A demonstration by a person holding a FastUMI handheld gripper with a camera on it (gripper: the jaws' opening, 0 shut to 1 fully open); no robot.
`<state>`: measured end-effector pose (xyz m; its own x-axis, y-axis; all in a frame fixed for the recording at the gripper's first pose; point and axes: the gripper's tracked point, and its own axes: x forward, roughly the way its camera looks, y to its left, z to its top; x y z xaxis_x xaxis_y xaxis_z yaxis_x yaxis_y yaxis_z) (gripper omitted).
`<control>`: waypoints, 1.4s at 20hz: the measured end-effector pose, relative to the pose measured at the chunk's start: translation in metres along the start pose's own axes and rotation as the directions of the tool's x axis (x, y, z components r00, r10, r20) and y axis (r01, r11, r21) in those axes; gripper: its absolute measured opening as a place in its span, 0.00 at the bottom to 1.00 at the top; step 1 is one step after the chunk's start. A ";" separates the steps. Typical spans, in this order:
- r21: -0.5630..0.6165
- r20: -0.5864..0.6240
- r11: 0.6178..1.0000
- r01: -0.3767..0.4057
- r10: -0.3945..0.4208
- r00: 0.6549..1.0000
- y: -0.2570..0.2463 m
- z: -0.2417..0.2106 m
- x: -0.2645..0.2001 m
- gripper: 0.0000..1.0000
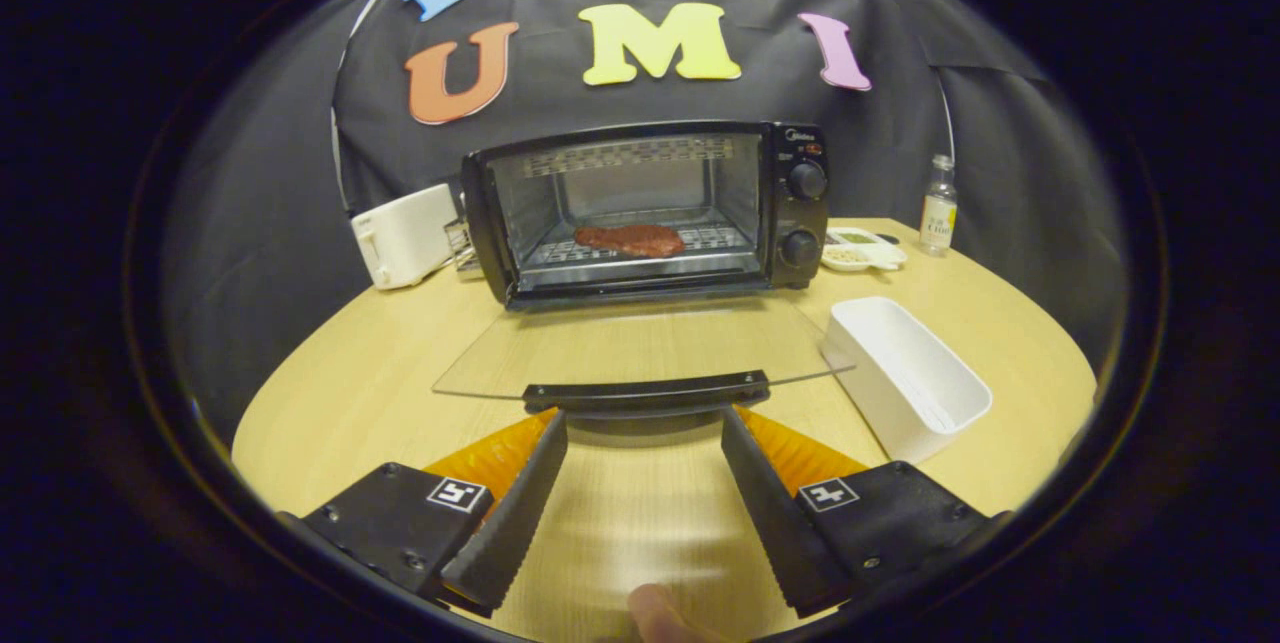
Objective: Open the toaster oven, put the food inside, and close the toaster oven door.
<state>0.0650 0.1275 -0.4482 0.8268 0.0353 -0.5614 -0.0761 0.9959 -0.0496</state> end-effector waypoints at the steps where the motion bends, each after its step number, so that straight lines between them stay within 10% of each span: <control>1: 0.002 -0.004 1.000 -0.015 0.015 1.000 0.004 -0.001 0.002 0.98; 28: -0.103 0.247 0.990 0.093 -0.065 0.967 0.014 0.104 0.001 0.99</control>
<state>0.1223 0.1505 -0.3636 0.9421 -0.0104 -0.3352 -0.0556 0.9809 -0.1866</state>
